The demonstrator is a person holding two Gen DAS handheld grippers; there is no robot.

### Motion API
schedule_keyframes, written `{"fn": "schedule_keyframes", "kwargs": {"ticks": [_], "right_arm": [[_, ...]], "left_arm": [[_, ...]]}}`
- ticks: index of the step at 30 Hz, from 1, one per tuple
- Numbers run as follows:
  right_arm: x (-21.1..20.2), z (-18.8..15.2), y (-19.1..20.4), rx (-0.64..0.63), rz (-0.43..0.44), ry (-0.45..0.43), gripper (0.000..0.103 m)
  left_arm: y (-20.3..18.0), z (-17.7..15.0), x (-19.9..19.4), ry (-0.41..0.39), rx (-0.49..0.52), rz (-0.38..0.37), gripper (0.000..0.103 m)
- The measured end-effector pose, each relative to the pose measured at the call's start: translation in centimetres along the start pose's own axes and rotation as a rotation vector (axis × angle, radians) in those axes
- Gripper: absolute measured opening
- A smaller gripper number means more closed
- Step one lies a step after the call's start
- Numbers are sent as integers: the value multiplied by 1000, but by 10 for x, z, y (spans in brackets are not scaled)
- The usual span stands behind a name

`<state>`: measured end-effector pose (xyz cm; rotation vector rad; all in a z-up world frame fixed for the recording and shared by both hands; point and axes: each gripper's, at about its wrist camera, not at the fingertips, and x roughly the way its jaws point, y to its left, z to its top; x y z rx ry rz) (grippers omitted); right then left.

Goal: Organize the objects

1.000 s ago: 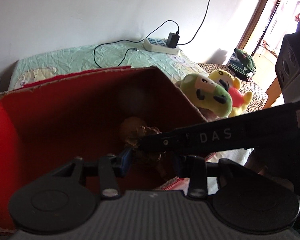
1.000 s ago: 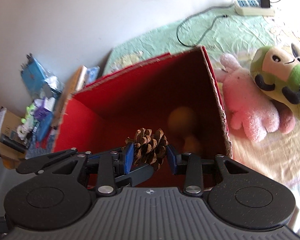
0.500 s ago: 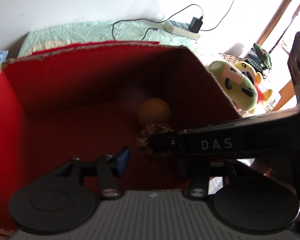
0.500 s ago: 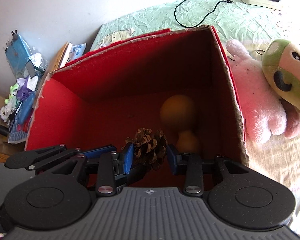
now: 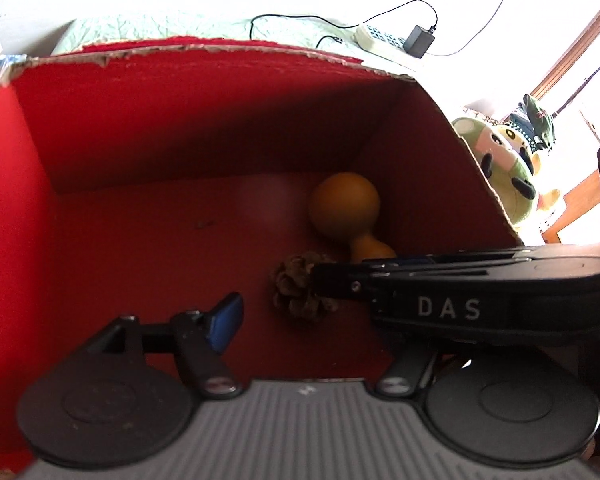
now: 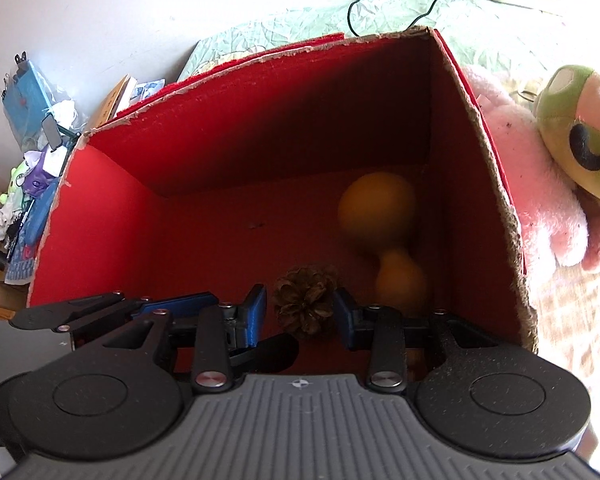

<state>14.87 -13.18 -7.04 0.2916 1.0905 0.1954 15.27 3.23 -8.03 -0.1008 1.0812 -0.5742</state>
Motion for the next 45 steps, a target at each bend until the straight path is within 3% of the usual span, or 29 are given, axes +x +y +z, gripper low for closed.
{"fn": "schedule_keyframes", "kwargs": {"ticks": [12, 24, 32, 36, 45], "right_arm": [[-16, -4, -20, 46, 77, -54, 39], [-49, -17, -30, 87, 118, -192, 39], [-58, -33, -13, 78, 126, -304, 39], [-63, -43, -14, 89, 156, -311, 39], [-84, -71, -6, 75, 207, -395, 39]], "left_arm": [[-4, -6, -28, -85, 49, 68, 70], [8, -19, -93, -289, -21, 166, 69], [4, -33, -117, -332, -27, 180, 69], [2, -45, -129, -343, -23, 185, 69], [-2, -76, -142, -319, -27, 186, 69]]}}
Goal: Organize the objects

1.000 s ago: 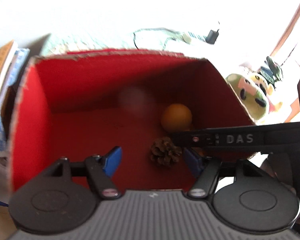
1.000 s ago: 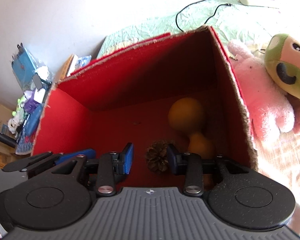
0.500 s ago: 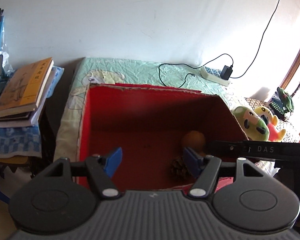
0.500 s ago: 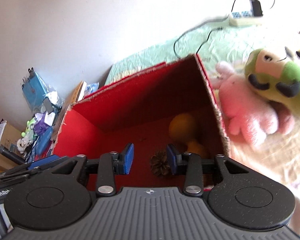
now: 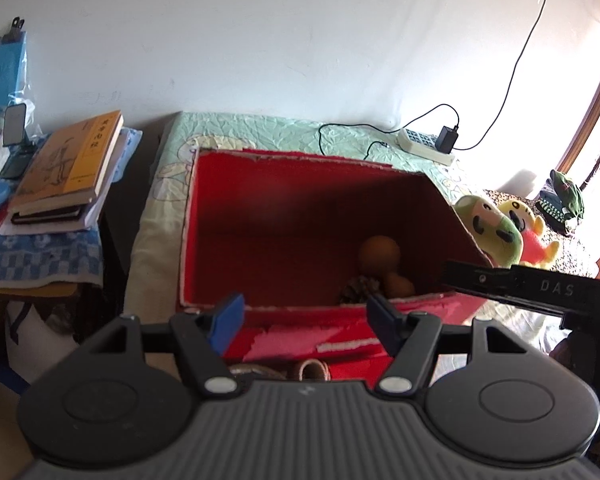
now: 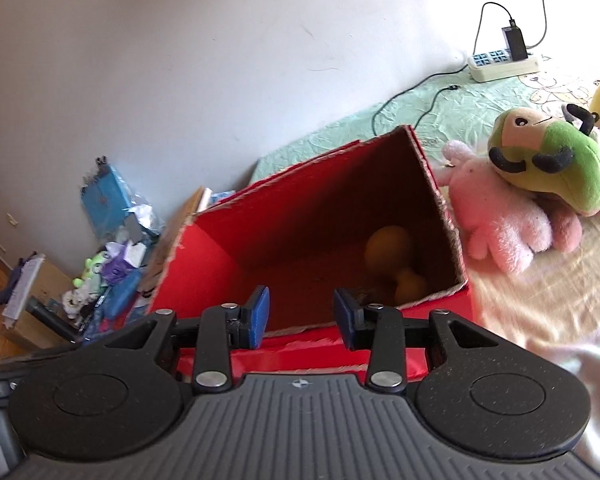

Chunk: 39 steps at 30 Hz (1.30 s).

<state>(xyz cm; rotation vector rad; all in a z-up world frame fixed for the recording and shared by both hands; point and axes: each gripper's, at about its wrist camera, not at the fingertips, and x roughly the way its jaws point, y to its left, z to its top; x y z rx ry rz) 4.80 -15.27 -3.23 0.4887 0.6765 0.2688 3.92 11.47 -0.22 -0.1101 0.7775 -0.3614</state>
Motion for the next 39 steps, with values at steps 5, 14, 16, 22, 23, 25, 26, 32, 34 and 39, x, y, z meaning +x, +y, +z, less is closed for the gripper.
{"fn": "schedule_keyframes", "kwargs": {"ticks": [5, 14, 16, 22, 23, 25, 26, 32, 34, 39], "right_arm": [[-9, -13, 5, 0, 34, 8, 39], [-15, -42, 5, 14, 28, 78, 39], [-16, -47, 6, 16, 34, 92, 39], [-12, -55, 10, 2, 43, 126, 39], [-11, -57, 12, 0, 39, 131, 39], [-6, -58, 12, 4, 24, 148, 39], [-3, -58, 11, 7, 12, 159, 39], [8, -61, -1, 19, -83, 234, 39], [12, -65, -5, 27, -93, 269, 39], [16, -71, -10, 32, -87, 314, 39]], "left_arm": [[-8, -16, -5, 30, 22, -9, 69], [-14, -40, -4, 91, 42, -35, 69], [-12, -43, -2, 104, 34, -36, 69], [4, -51, 1, 129, -18, -15, 69], [6, -52, 1, 134, -28, -18, 69], [5, -53, 0, 135, -34, -32, 69], [2, -54, -1, 134, -28, -45, 69], [-28, -63, 4, 183, 77, -195, 69], [-35, -68, 15, 232, 92, -228, 69], [-44, -79, 44, 337, 98, -223, 69]]}}
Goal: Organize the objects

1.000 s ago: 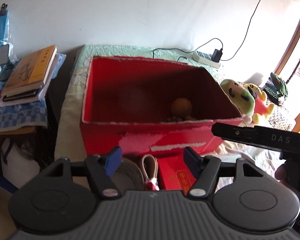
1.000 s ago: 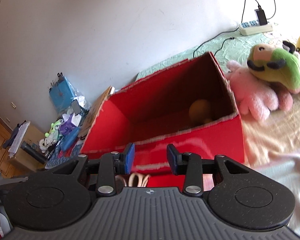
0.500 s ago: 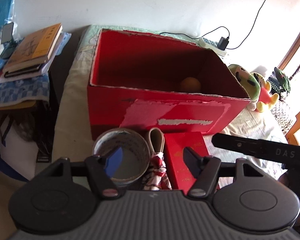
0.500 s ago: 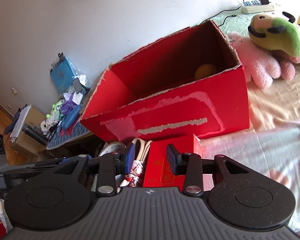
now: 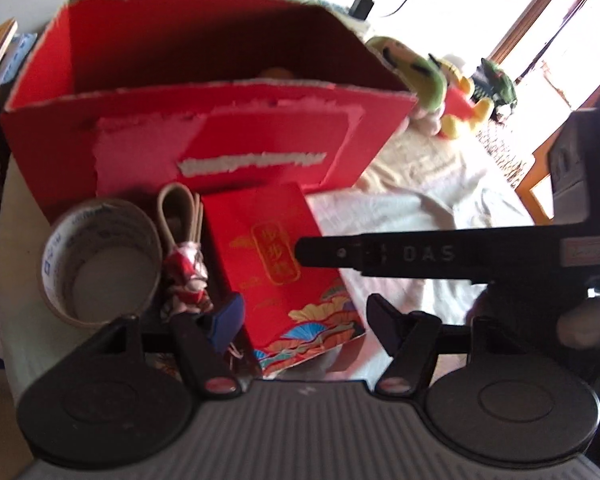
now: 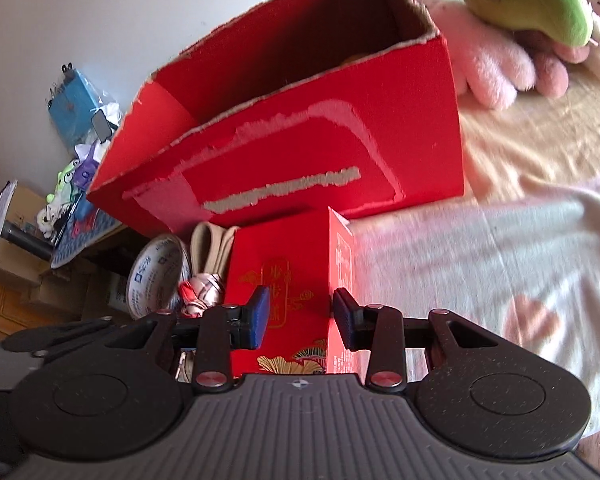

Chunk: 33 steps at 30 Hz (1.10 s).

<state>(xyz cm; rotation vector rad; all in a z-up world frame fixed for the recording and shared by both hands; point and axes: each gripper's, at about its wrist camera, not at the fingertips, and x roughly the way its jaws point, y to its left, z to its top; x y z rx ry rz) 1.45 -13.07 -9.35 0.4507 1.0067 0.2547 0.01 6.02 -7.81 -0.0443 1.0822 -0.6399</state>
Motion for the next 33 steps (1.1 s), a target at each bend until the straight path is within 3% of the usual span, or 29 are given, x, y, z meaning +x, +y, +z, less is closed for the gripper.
{"fn": "schedule_keyframes", "kwargs": {"ticks": [16, 22, 29, 33], "right_arm": [[8, 6, -21, 62, 28, 47, 40], [17, 10, -31, 98, 65, 55, 46], [9, 7, -40, 136, 80, 70, 45], [-4, 4, -51, 203, 91, 59, 45]], "left_arm": [[-5, 9, 38, 64, 53, 57, 78], [-17, 11, 47, 66, 105, 71, 91], [-26, 13, 47, 62, 135, 81, 86], [-35, 13, 37, 45, 173, 41, 83]]}}
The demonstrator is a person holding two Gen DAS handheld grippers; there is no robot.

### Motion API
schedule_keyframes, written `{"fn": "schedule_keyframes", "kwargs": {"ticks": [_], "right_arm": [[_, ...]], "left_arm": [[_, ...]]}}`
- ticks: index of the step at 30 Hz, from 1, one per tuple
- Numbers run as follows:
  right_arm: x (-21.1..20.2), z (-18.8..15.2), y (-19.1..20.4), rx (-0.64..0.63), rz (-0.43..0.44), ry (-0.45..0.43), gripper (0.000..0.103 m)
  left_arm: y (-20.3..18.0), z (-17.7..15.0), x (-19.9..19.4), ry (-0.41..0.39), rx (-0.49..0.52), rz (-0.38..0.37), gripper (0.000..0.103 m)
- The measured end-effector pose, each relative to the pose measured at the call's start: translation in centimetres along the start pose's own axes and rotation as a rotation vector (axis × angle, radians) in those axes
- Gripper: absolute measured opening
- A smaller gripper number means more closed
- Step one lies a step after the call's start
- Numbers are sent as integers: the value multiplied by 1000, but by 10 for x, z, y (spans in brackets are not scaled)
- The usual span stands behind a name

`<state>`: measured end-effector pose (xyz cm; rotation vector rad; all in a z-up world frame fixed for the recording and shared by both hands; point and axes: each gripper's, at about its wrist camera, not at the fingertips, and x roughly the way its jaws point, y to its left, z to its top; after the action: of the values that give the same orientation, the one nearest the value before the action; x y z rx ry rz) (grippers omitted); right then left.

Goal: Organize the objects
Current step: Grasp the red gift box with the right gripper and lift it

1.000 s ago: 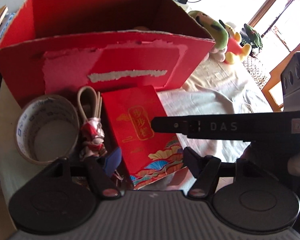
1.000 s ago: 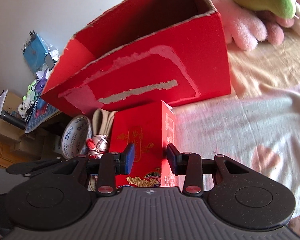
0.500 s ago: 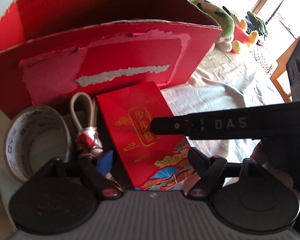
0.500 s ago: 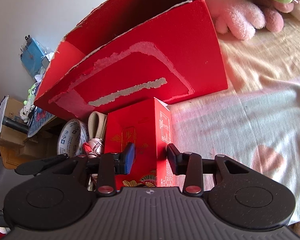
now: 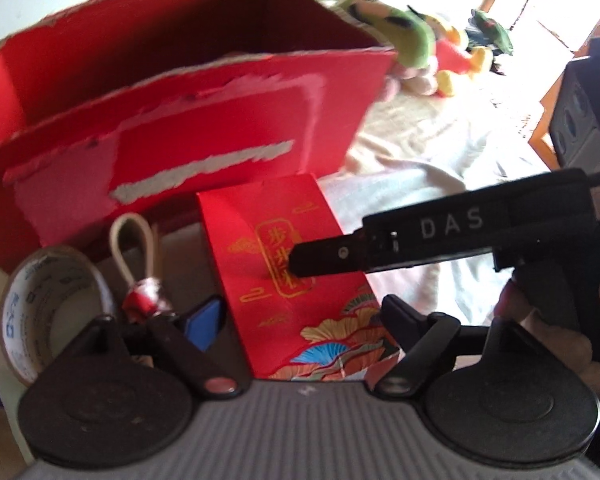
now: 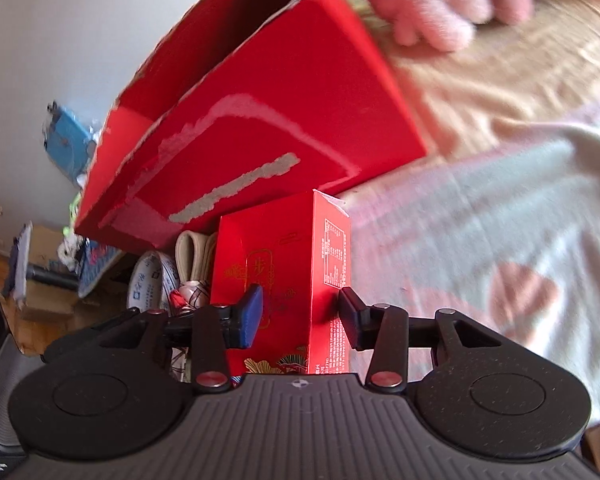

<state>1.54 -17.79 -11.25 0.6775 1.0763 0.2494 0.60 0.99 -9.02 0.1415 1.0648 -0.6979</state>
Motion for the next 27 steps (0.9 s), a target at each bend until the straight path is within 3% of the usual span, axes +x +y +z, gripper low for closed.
{"fn": "schedule_keyframes", "kwargs": {"ticks": [8, 17, 27], "right_arm": [[-47, -12, -13, 69, -24, -108, 44], [-113, -20, -21, 104, -58, -323, 44], [-146, 9, -5, 61, 7, -512, 44]], "left_arm": [[-38, 10, -13, -48, 152, -63, 82], [-92, 37, -36, -168, 323, -109, 82], [-95, 72, -77, -333, 333, -120, 82]]}}
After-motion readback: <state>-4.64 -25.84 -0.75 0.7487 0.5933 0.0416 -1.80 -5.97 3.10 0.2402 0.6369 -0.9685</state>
